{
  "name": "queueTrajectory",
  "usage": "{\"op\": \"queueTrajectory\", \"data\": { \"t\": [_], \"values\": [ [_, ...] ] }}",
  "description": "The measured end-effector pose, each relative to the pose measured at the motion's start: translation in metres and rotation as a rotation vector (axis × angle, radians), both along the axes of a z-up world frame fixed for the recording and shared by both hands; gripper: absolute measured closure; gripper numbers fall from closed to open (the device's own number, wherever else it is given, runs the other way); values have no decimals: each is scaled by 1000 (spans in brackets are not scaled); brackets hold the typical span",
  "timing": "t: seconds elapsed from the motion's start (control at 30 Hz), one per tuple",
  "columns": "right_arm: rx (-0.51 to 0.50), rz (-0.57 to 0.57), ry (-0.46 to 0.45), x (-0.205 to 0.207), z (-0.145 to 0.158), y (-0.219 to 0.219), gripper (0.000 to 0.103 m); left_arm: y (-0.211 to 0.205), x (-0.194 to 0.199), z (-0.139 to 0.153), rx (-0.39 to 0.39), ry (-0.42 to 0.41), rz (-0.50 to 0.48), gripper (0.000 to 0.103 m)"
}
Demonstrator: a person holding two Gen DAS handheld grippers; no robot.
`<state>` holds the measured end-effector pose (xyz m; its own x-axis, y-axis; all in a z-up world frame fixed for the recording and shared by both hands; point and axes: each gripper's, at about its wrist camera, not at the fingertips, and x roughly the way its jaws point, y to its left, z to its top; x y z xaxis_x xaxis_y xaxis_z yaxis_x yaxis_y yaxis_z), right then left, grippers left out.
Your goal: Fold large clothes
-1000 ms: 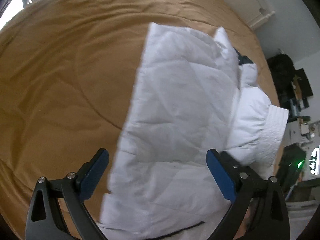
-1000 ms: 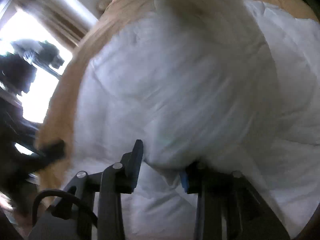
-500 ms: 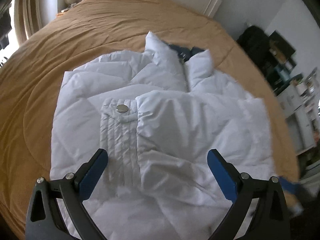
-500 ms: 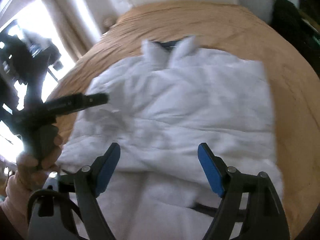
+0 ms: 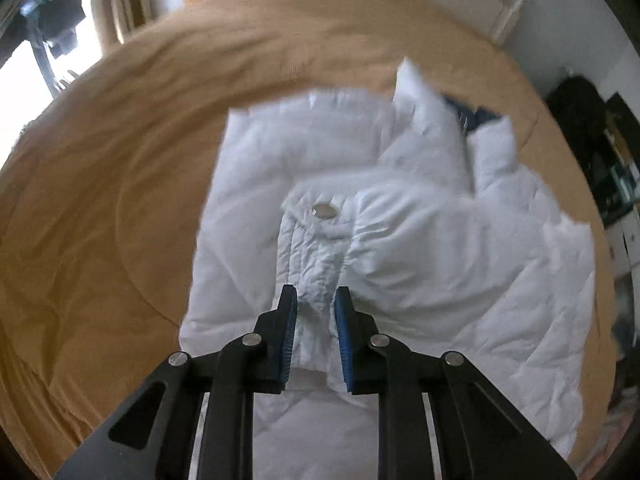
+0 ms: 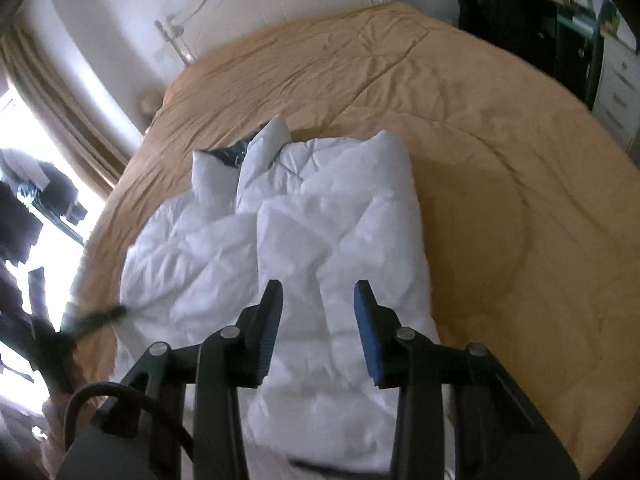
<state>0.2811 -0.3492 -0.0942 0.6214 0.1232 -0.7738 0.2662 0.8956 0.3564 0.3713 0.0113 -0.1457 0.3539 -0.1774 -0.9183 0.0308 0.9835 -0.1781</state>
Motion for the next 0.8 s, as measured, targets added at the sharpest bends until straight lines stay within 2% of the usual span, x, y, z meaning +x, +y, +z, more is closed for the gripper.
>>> {"op": "queueTrajectory", "data": {
  "t": [0.03, 0.13, 0.27, 0.37, 0.47, 0.57, 0.67, 0.7, 0.8],
  "values": [
    [-2, 5, 10, 13, -3, 1, 65, -1, 2, -10, 16, 19, -10, 83],
    [-71, 20, 48, 55, -12, 9, 65, -10, 3, -27, 135, 12, -35, 83],
    [-141, -16, 198, 118, -52, 3, 67, -26, 4, -37, 229, -11, -69, 81],
    [-173, -80, 284, 146, -83, -16, 68, -33, 8, -40, 259, -21, -93, 79],
    [-184, -149, 301, 155, -83, -33, 71, -24, 4, -43, 238, -25, -89, 78],
    [-260, -176, 268, 142, -58, -33, 70, -21, 7, -45, 225, -23, -76, 78],
    [-297, -59, 162, 100, -27, -4, 68, -19, 10, -45, 227, -21, -70, 78],
    [-304, -7, 133, 72, -18, 11, 66, -19, 11, -46, 226, -19, -66, 78],
    [-308, 48, 90, 13, -18, 33, 50, -21, 5, -44, 231, -21, -65, 77]
  ]
}}
